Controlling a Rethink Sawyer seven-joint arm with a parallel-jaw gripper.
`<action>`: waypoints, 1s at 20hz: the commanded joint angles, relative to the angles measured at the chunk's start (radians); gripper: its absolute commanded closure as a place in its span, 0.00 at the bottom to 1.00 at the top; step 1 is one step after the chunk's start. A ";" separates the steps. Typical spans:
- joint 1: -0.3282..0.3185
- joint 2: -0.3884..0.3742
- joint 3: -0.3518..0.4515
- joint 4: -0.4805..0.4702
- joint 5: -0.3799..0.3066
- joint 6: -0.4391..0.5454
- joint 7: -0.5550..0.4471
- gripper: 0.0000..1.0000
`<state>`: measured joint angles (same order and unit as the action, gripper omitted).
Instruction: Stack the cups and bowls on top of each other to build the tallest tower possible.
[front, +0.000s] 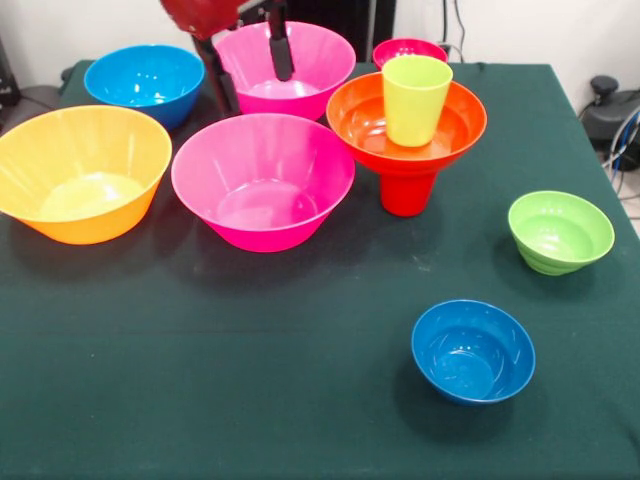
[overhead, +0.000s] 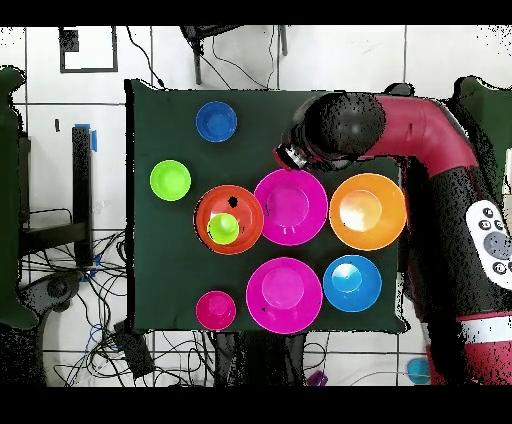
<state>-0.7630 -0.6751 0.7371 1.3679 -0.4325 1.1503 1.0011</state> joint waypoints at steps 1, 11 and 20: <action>0.023 0.049 0.027 -0.157 -0.117 0.158 -0.362 0.00; 0.007 0.094 0.042 -0.186 -0.155 0.138 -0.383 0.00; 0.002 0.130 0.039 -0.181 -0.192 0.073 -0.382 0.00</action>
<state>-0.7660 -0.6012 0.7608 1.1994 -0.5240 1.2363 0.9650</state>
